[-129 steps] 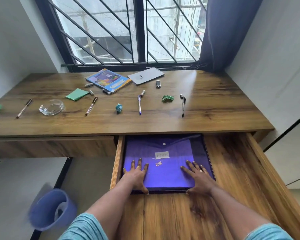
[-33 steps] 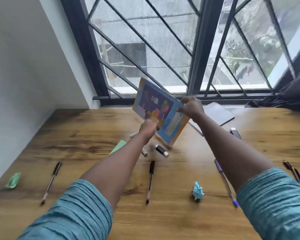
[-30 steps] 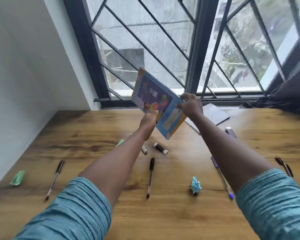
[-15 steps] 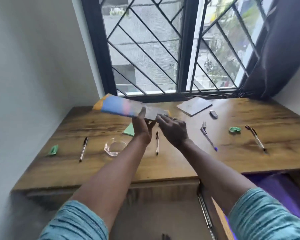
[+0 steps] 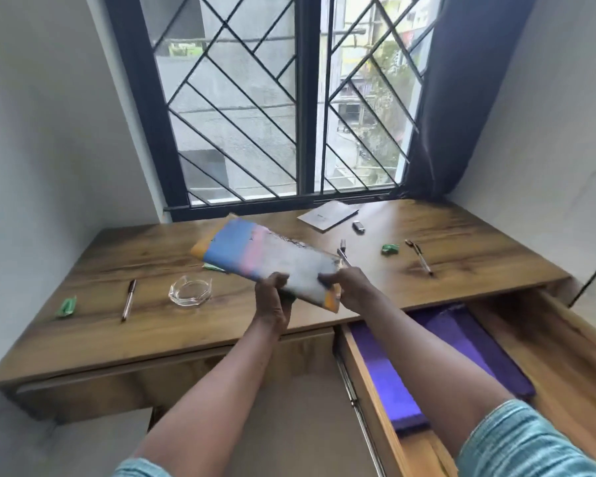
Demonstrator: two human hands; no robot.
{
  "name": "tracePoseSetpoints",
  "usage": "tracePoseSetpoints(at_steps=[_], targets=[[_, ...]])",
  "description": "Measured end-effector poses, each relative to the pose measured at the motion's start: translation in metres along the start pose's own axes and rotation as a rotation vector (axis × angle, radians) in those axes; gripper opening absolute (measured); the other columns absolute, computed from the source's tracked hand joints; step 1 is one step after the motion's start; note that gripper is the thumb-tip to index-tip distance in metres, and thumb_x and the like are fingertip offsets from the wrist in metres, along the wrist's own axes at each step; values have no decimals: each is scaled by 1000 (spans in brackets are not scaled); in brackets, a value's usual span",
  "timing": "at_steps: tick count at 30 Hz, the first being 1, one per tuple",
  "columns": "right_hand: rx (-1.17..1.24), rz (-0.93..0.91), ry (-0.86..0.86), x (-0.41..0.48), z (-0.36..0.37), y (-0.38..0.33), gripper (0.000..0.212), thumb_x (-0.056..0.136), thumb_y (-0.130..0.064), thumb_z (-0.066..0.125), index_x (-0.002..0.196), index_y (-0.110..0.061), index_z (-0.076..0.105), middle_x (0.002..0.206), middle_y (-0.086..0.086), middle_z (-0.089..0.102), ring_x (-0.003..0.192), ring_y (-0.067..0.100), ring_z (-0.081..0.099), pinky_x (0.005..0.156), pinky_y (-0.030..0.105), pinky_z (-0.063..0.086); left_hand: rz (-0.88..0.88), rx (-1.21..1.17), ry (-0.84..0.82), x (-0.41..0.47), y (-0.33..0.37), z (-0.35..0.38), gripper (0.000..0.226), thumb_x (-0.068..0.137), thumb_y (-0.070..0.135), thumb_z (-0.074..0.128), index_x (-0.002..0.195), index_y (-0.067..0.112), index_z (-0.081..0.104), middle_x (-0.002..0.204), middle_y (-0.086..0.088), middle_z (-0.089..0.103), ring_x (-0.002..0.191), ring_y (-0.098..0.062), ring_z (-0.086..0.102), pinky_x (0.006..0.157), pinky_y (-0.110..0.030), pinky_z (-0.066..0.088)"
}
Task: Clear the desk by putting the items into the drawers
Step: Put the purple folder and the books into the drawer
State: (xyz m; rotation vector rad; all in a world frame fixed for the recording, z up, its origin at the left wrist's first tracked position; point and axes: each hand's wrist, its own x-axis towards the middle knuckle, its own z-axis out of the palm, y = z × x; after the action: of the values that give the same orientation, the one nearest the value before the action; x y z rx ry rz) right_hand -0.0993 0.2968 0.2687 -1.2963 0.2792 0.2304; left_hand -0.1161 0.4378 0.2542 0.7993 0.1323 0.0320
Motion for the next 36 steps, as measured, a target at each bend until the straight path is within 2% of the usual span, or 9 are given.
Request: tracePoseSetpoints(at_steps=[5, 9, 11, 14, 18, 24, 28, 30, 36], targets=[[104, 23, 59, -14, -95, -2, 28, 85, 22, 41, 87, -2, 57, 49, 2, 66, 42, 14, 64, 61, 31, 57, 71, -86, 4, -23, -33, 22, 65, 64, 43, 70, 119, 11, 60, 100, -5, 72, 88, -20, 69, 74, -30, 56], [32, 28, 102, -42, -199, 2, 36, 85, 24, 38, 87, -6, 56, 52, 4, 67, 44, 16, 65, 41, 30, 54, 31, -170, 228, -42, -87, 32, 59, 93, 54, 35, 75, 18, 78, 69, 2, 75, 61, -13, 71, 54, -24, 57], [13, 55, 149, -55, -253, 9, 35, 85, 23, 40, 102, -2, 57, 65, 11, 69, 51, 25, 66, 50, 39, 57, -83, -111, 223, -53, -124, 41, 68, 92, 57, 34, 60, 16, 77, 66, -1, 74, 58, -15, 71, 54, -26, 57], [-53, 90, 188, -74, -324, 19, 52, 84, 22, 42, 129, -3, 48, 73, 10, 70, 57, 24, 66, 56, 40, 56, -248, 45, 166, -60, -173, 50, 62, 84, 60, 48, 91, 3, 73, 78, -10, 73, 67, -23, 69, 67, -30, 54], [-89, 139, 166, -97, -393, 31, 58, 83, 24, 40, 126, -14, 50, 90, 14, 62, 83, 33, 60, 66, 43, 54, -448, 525, 93, -80, -223, 57, 35, 85, 44, 59, 77, 12, 71, 61, -5, 56, 44, -15, 51, 47, -21, 38], [-254, 269, 267, -100, -447, 56, 52, 74, 25, 48, 115, -4, 60, 101, 20, 63, 85, 33, 60, 77, 44, 53, -611, 872, 149, -111, -279, 65, 19, 90, 23, 58, 86, 5, 61, 68, -10, 60, 55, -22, 57, 54, -26, 46], [-294, 270, 301, -85, -480, 82, 91, 47, -13, 86, 129, 4, 50, 128, 17, 57, 117, 34, 55, 105, 46, 40, -736, 1000, 108, -107, -304, 64, 26, 89, 29, 60, 85, 4, 55, 65, -10, 48, 48, -21, 45, 53, -26, 41], [-349, 302, 332, -95, -473, 70, 80, 65, -19, 84, 130, 9, 46, 124, 12, 53, 123, 35, 50, 105, 39, 37, -817, 1044, 63, -104, -318, 66, 28, 91, 30, 59, 89, 2, 53, 67, -11, 46, 49, -21, 44, 56, -30, 42], [-628, 442, 348, -73, -513, 87, 98, 59, -26, 87, 140, 1, 38, 140, 19, 47, 126, 35, 48, 107, 44, 38, -1226, 1176, -146, -95, -352, 83, 55, 100, 29, 44, 134, -13, 36, 129, -30, 51, 102, -40, 62, 89, -43, 49]])
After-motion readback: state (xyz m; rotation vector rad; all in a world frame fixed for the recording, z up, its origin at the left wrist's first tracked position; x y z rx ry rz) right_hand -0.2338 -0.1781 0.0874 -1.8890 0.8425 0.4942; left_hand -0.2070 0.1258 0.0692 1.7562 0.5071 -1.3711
